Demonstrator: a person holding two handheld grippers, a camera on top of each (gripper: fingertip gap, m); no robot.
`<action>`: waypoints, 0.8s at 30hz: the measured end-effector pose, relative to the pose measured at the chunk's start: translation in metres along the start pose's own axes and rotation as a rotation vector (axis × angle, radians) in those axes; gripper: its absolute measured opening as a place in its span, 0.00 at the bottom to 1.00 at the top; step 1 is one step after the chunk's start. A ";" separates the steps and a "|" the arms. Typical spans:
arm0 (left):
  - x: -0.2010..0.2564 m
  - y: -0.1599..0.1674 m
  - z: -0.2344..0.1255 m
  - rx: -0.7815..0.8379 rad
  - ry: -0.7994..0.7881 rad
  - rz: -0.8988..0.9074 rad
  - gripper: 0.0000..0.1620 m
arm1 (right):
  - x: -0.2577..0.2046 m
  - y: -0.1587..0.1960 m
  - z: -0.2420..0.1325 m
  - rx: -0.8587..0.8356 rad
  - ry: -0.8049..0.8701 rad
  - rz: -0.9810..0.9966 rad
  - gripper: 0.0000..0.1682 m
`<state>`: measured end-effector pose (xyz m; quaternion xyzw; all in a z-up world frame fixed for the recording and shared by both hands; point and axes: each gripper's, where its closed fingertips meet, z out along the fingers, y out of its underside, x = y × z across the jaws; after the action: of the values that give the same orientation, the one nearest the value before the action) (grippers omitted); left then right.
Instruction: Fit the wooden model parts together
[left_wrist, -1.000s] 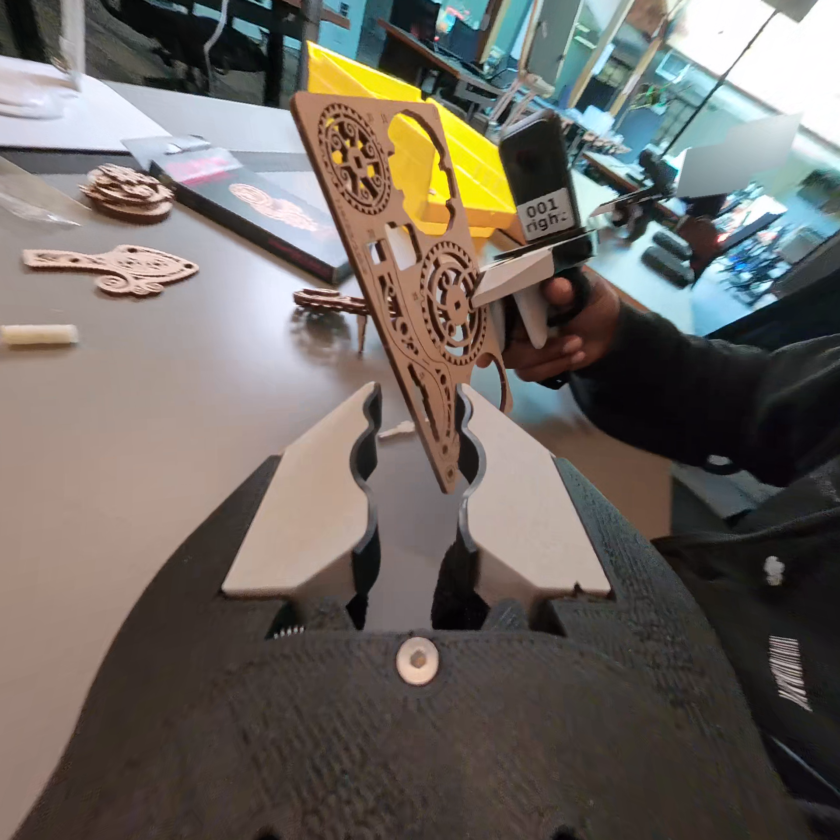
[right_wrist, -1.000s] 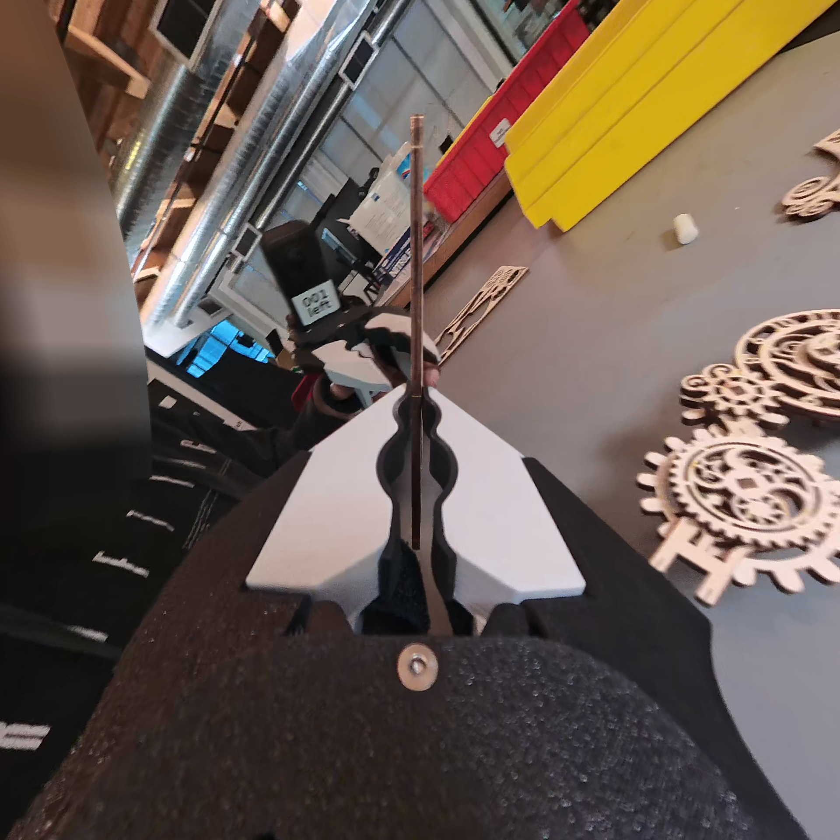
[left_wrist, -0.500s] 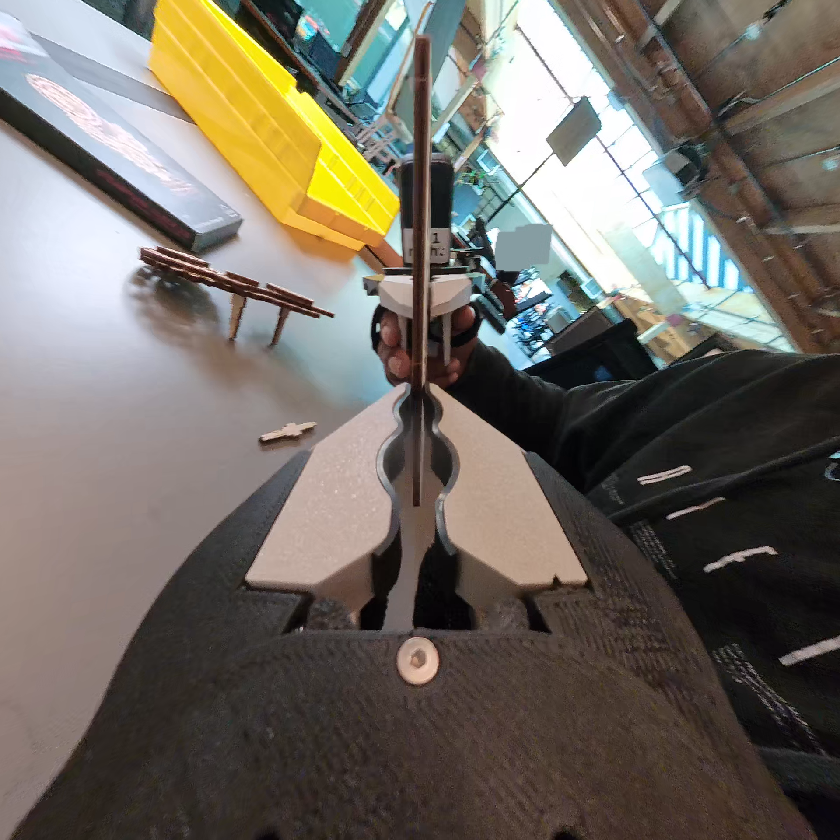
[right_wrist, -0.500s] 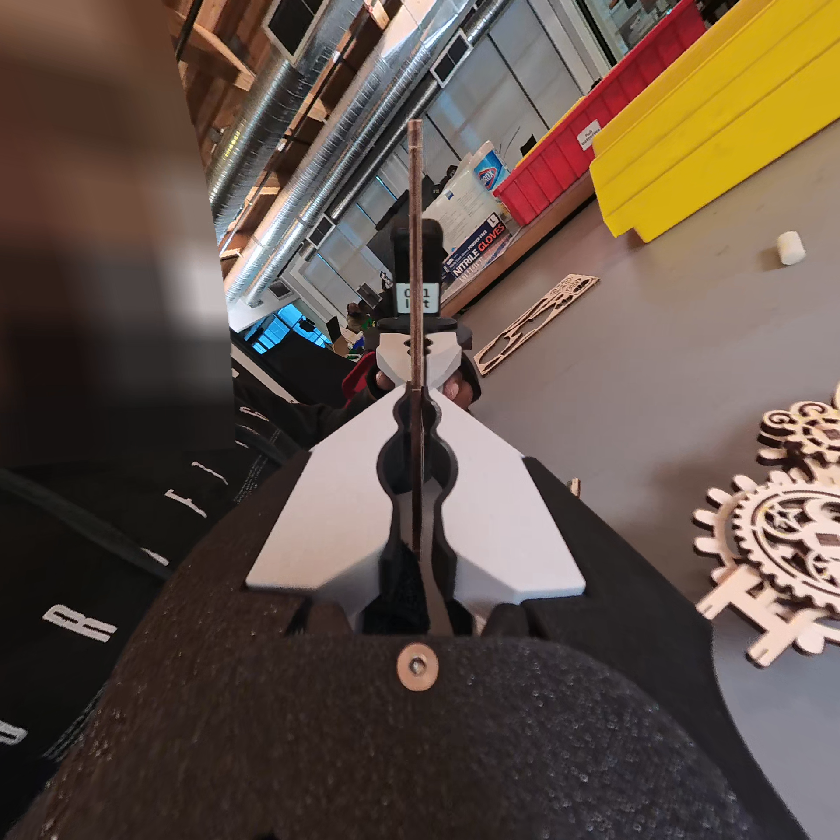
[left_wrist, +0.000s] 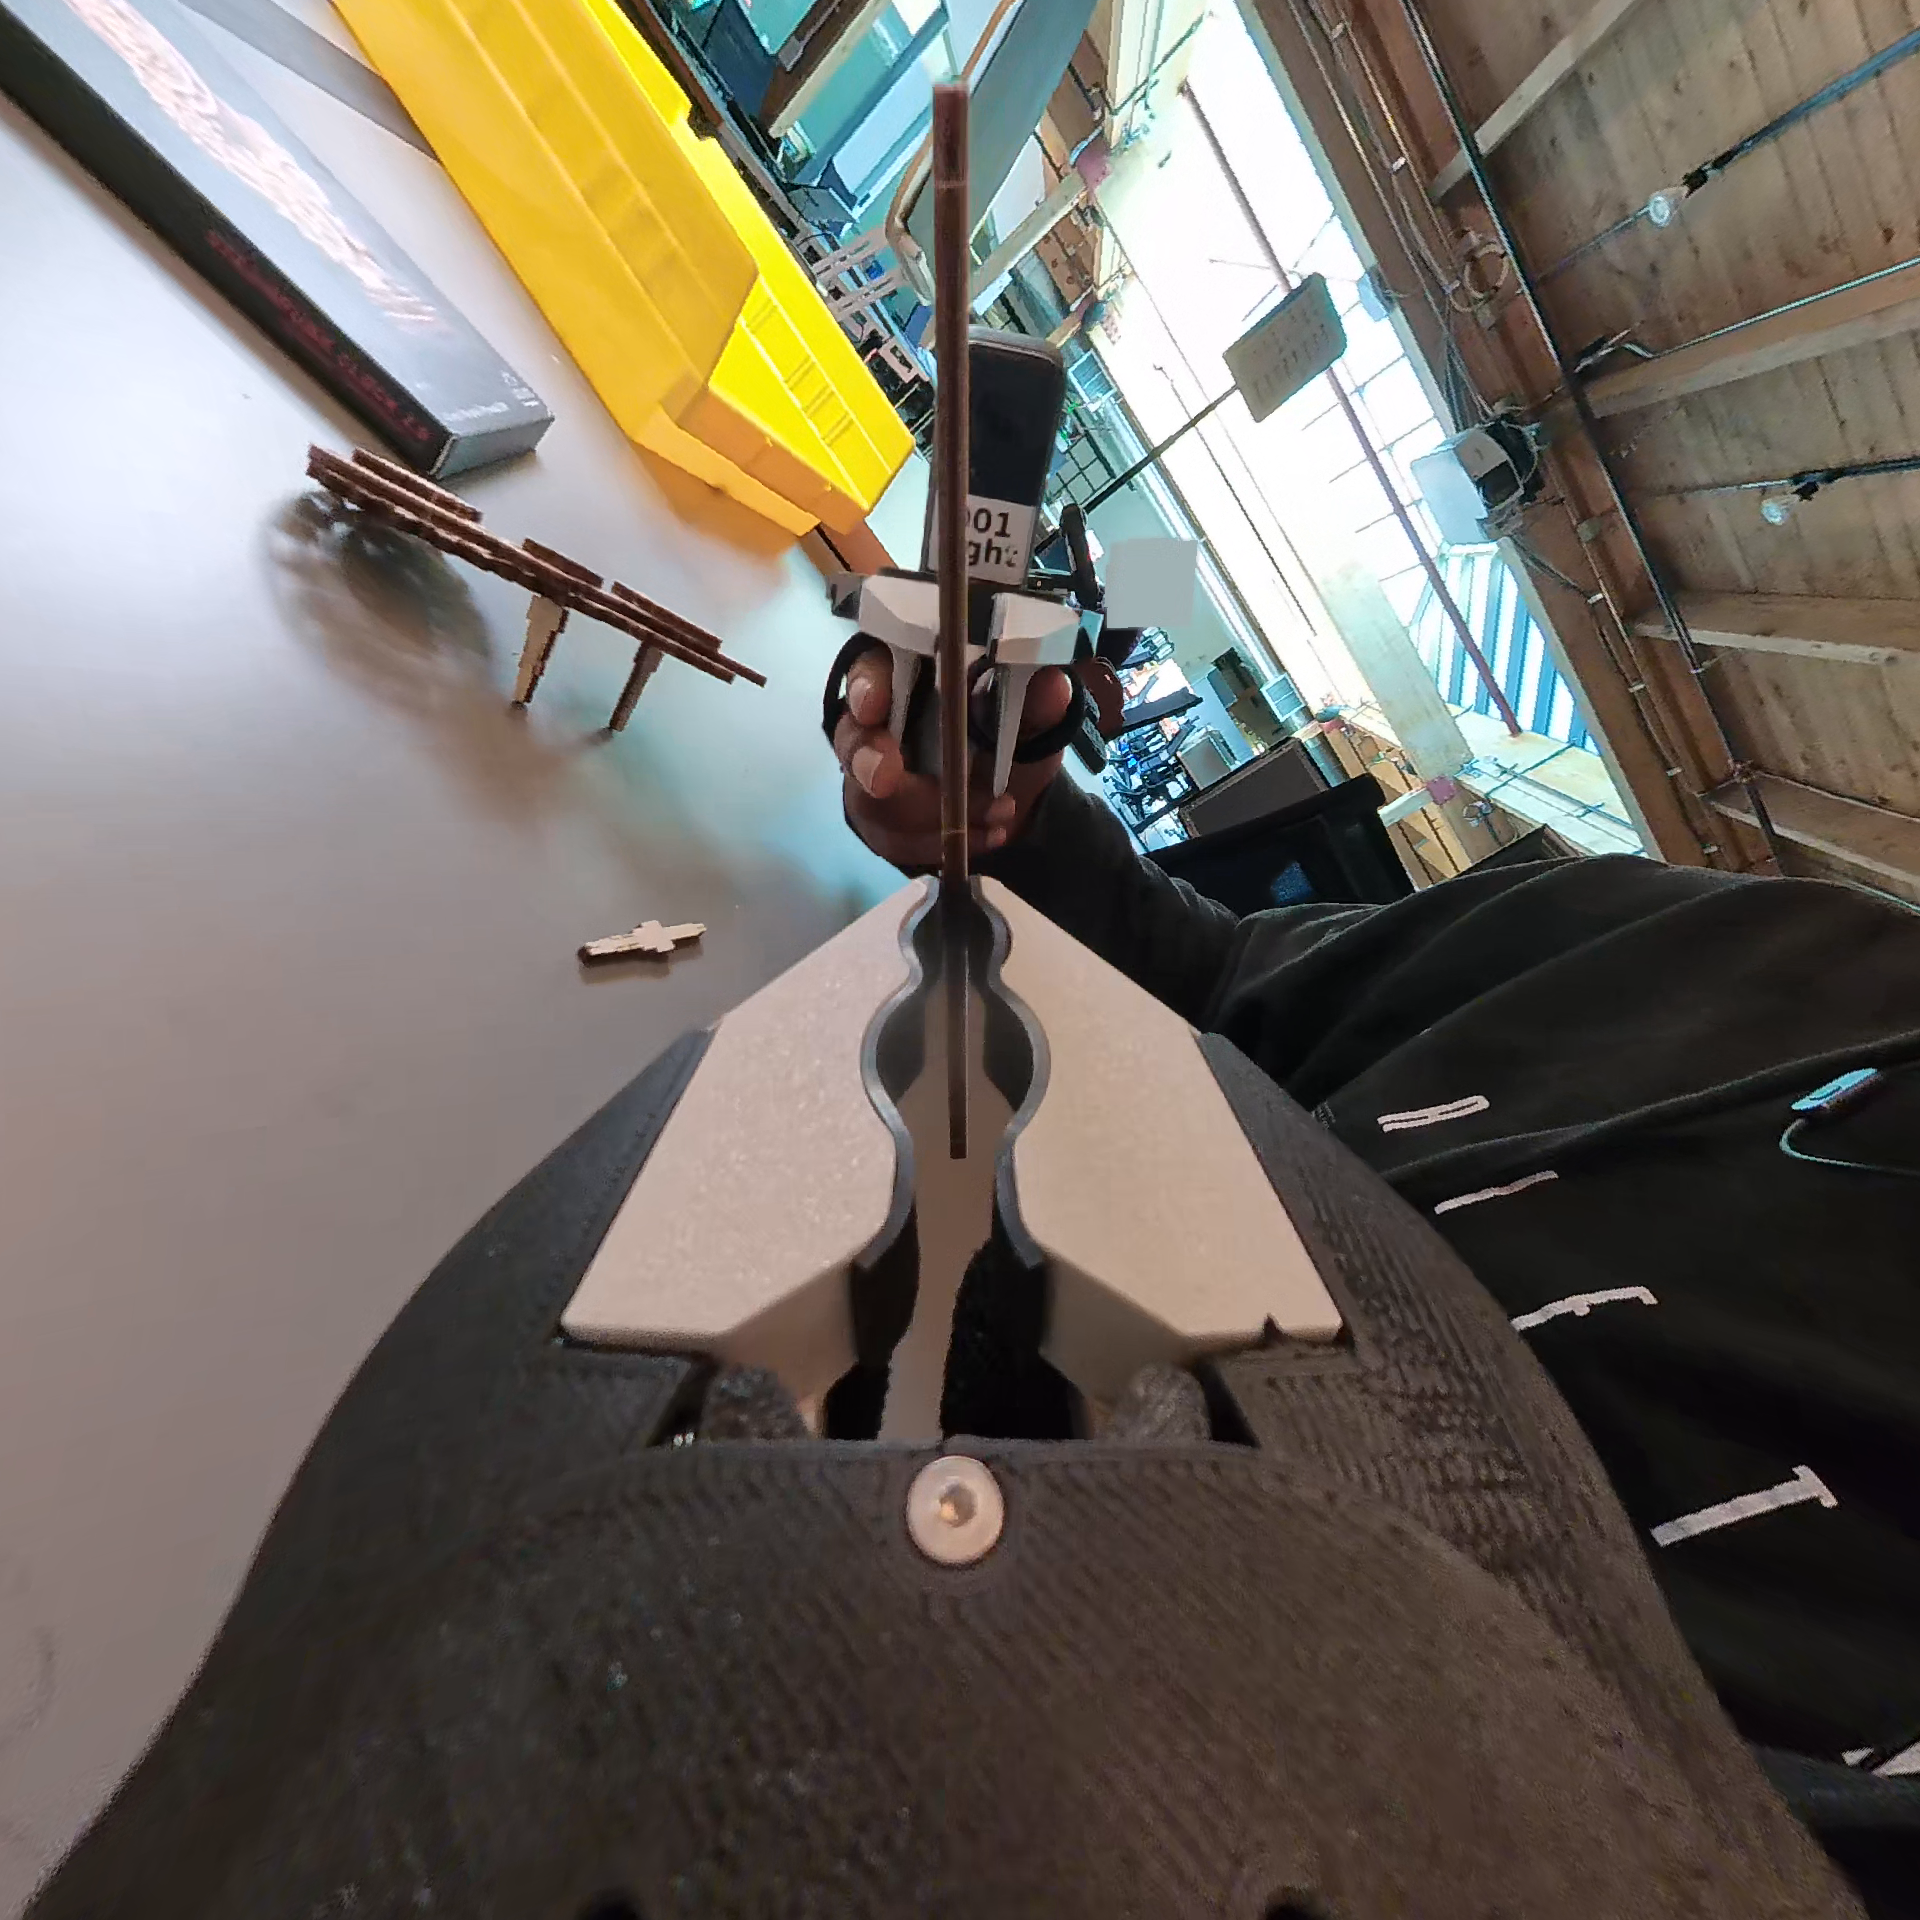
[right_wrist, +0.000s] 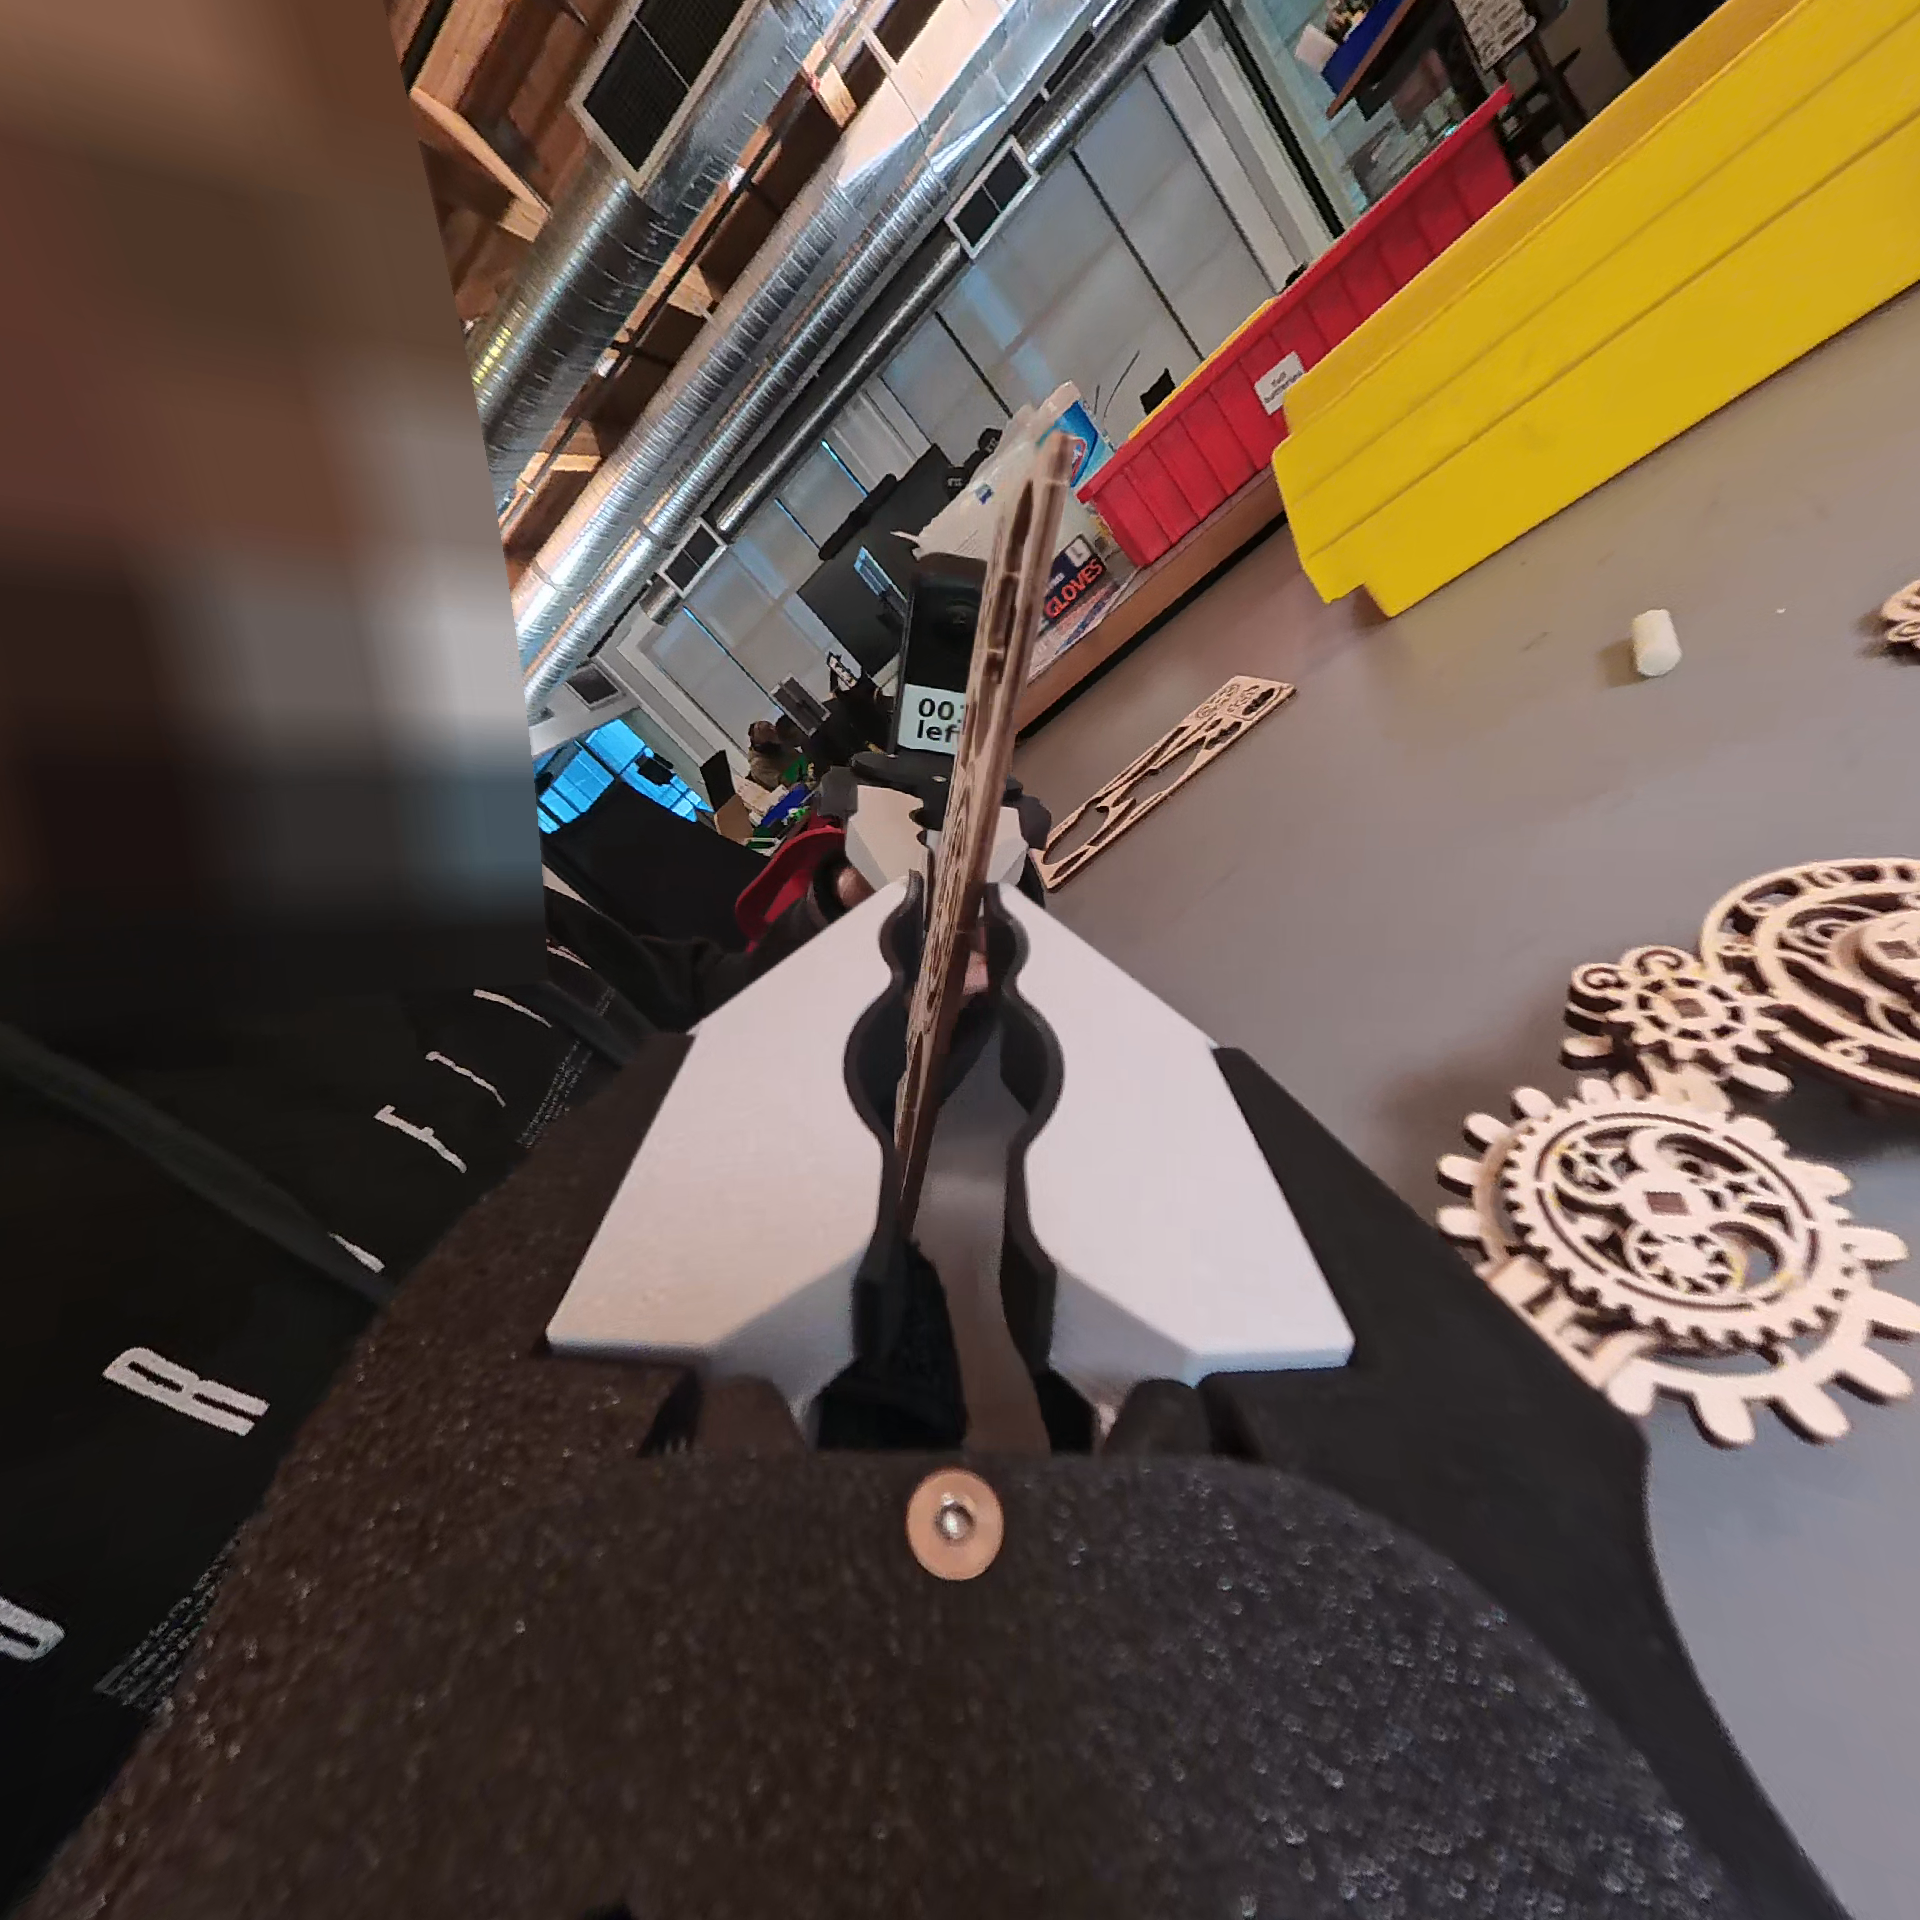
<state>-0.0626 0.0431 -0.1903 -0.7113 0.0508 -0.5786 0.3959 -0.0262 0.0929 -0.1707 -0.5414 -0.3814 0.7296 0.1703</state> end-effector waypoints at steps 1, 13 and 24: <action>-0.002 0.000 -0.001 -0.003 -0.009 -0.003 0.00 | 0.001 -0.001 -0.001 0.000 0.012 -0.010 0.07; -0.033 -0.005 -0.018 -0.026 -0.188 -0.021 0.01 | 0.007 -0.010 -0.011 0.021 0.072 -0.079 0.08; -0.088 -0.031 -0.077 -0.024 -0.514 0.044 0.05 | 0.006 -0.009 -0.010 0.017 0.065 -0.076 0.08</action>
<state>-0.1693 0.0716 -0.2387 -0.8383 -0.0293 -0.3693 0.4000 -0.0208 0.1063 -0.1686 -0.5484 -0.3897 0.7080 0.2147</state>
